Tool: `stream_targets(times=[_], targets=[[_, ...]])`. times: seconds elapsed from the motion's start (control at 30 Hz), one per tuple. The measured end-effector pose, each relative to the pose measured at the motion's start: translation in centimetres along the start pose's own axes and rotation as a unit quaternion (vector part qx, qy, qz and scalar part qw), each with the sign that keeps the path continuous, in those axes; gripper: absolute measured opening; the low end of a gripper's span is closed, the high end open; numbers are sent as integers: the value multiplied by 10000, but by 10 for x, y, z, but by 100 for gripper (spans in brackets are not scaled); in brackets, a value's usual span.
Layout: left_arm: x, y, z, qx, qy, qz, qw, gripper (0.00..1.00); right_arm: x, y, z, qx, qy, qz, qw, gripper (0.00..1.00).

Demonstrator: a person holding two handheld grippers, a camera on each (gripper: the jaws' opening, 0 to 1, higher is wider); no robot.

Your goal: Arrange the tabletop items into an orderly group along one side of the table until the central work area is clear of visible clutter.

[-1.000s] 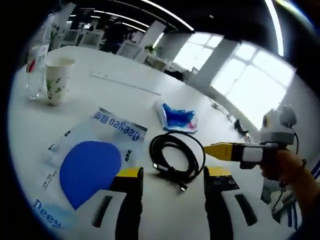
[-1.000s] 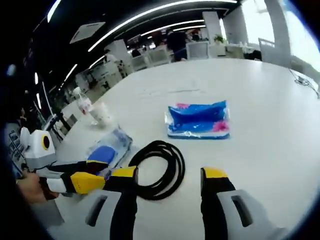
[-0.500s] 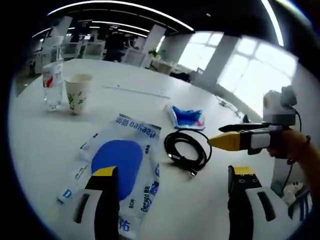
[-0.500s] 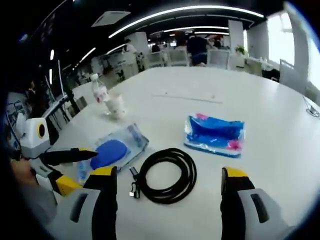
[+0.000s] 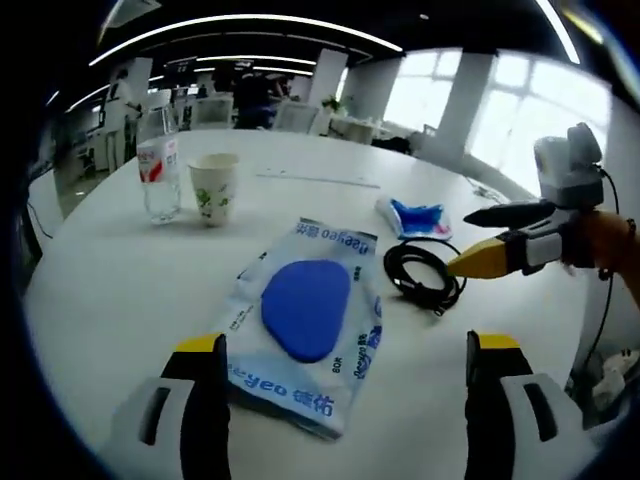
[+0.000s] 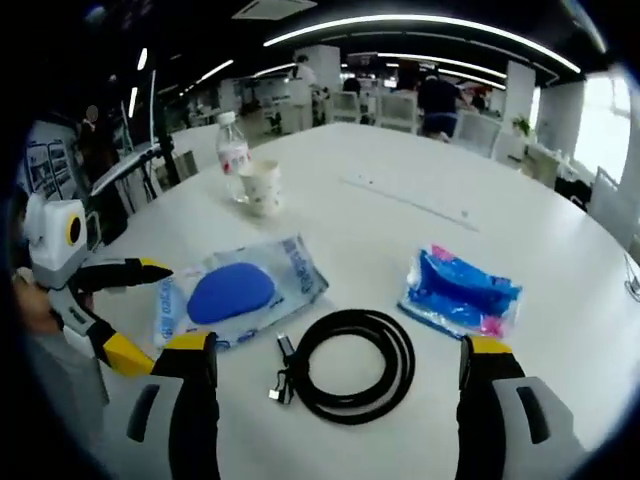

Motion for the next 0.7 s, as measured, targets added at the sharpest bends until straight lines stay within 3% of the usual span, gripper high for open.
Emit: stream_targets(times=[0.1, 0.4, 0.7], targets=[[-4, 6, -5, 149, 139, 32, 9998, 95, 5, -5, -4, 123, 95, 27, 9999, 98], [-6, 19, -13, 458, 74, 205, 9987, 87, 15, -27, -13, 505, 526, -65, 9973, 92], [-19, 22, -11, 474, 325, 114, 9983, 76, 18, -51, -11, 656, 843, 48, 9943, 70]])
Point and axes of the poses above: the point that each gripper's makers call its tool centre point, and the gripper's own axes: y roughly backward along the fingers, z roughly to its right, x roughly out of its top, the point moved 10 cm from there along y, roughly backward along the fingers, and after that the axes turned 3 degrees about x, right-handed, at the moved point
